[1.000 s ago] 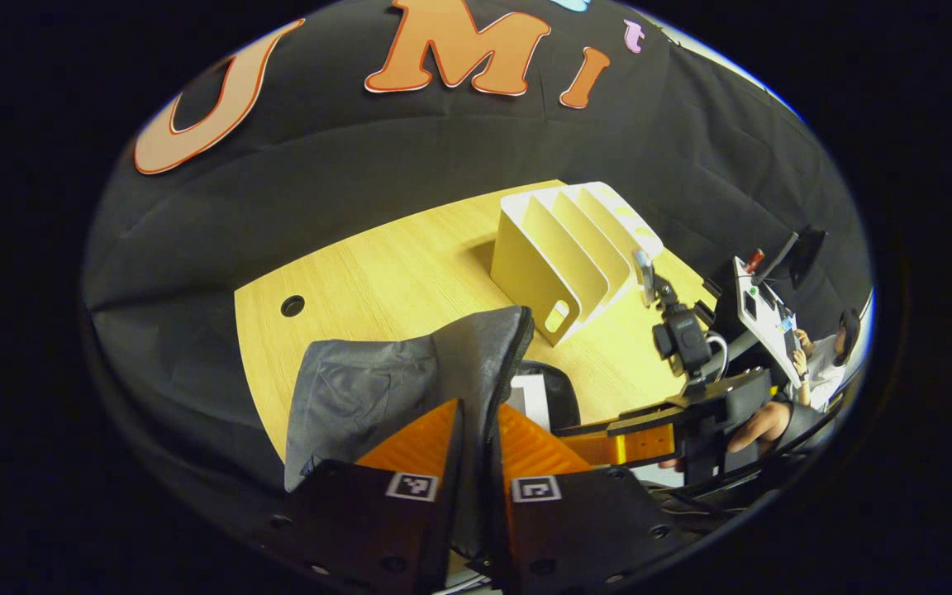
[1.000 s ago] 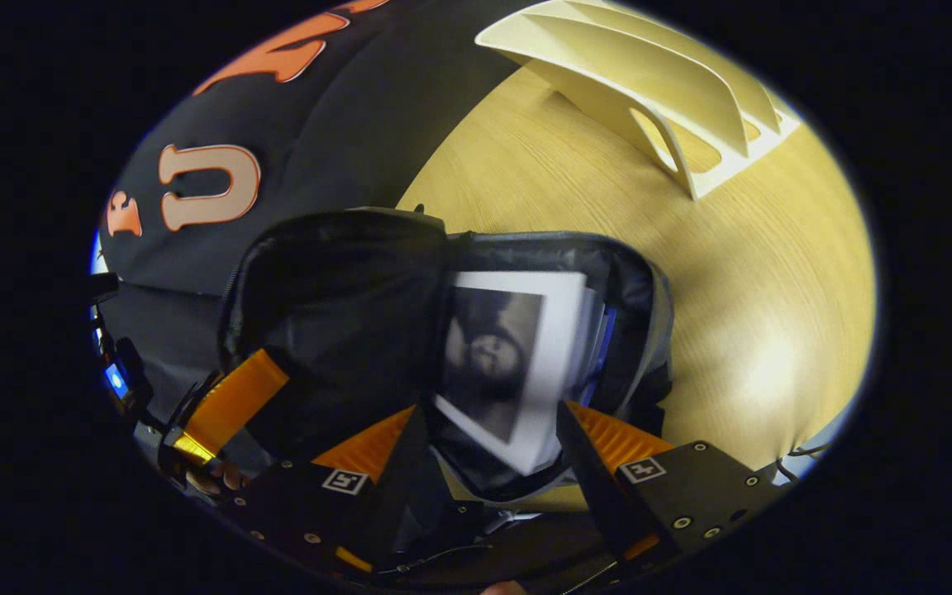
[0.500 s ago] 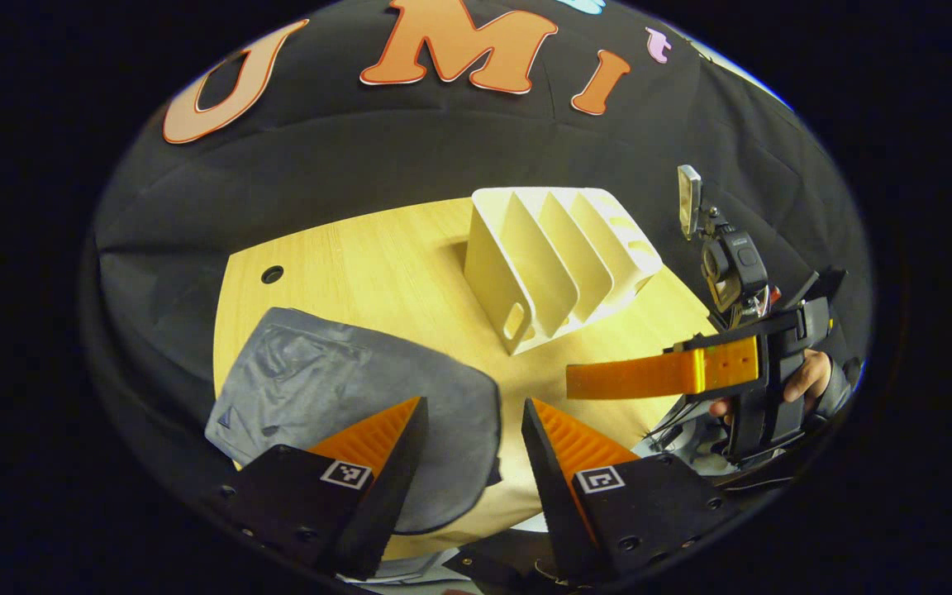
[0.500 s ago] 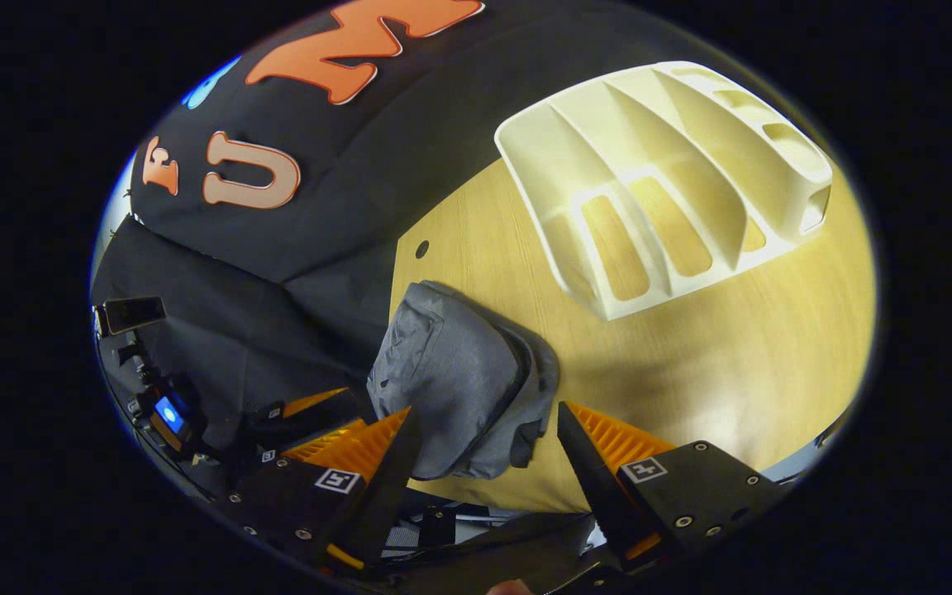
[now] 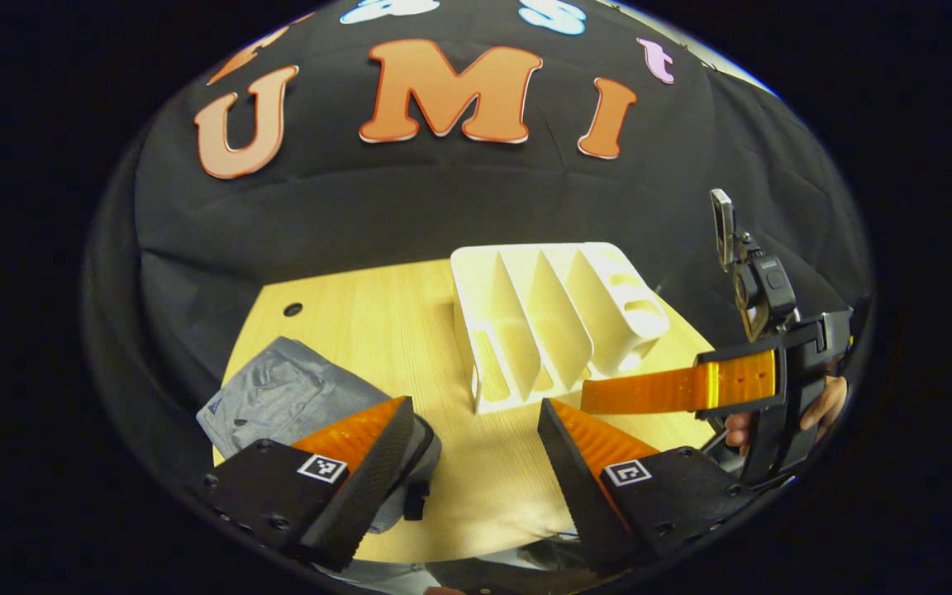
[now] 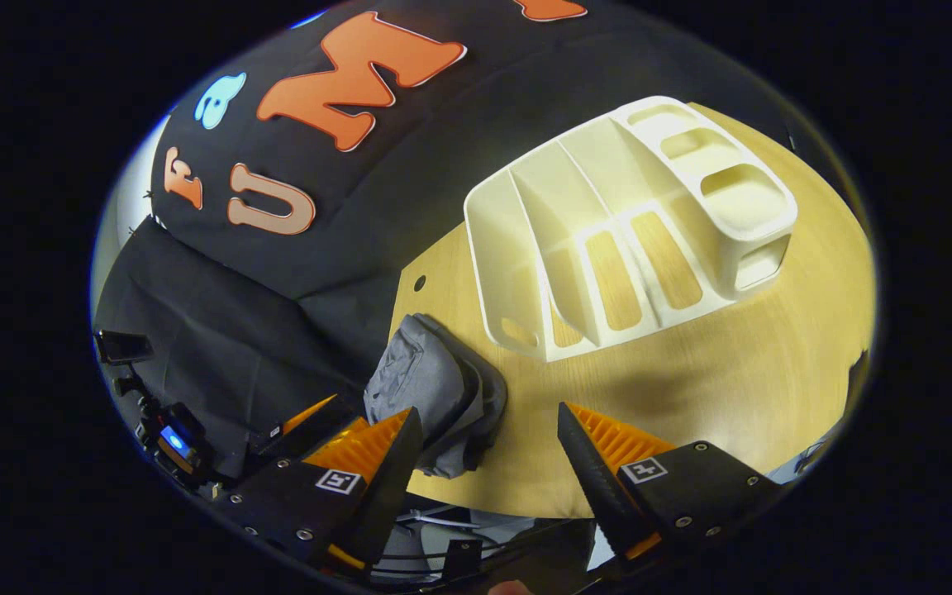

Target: Open the schoolbag, grab two books from the bookshelf and put them into the schoolbag.

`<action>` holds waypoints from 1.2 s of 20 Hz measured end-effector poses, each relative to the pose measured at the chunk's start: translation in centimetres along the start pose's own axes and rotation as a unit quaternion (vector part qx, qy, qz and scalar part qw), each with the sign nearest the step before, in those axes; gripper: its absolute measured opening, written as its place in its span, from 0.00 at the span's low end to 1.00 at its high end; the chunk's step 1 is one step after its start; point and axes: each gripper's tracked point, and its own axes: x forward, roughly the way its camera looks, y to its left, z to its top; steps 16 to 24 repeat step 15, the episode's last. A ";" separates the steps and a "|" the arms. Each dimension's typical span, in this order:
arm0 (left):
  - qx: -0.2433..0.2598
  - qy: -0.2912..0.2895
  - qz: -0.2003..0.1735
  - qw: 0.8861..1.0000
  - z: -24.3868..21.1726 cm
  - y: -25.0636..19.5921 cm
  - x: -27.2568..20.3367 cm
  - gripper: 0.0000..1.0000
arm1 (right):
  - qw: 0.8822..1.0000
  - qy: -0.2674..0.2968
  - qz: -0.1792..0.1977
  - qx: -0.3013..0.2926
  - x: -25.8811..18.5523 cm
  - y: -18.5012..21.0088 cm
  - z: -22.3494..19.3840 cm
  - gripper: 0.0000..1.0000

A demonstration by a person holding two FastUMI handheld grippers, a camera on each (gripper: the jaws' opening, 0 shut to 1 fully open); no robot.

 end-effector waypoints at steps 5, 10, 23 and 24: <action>-0.015 -0.074 0.052 0.996 0.6 -1.8 -0.5 0.97 | 0.993 -0.095 -0.029 -0.057 -1.0 -1.3 2.8 0.98; -0.005 -0.125 0.066 0.990 1.9 -1.4 -1.2 0.96 | 0.975 -0.201 -0.066 -0.072 -2.8 -2.5 5.9 0.98; -0.004 -0.203 0.061 0.977 5.3 0.4 -1.7 0.96 | 0.943 -0.293 -0.095 -0.127 -4.7 -1.0 8.8 0.98; -0.004 -0.203 0.061 0.977 5.3 0.4 -1.7 0.96 | 0.943 -0.293 -0.095 -0.127 -4.7 -1.0 8.8 0.98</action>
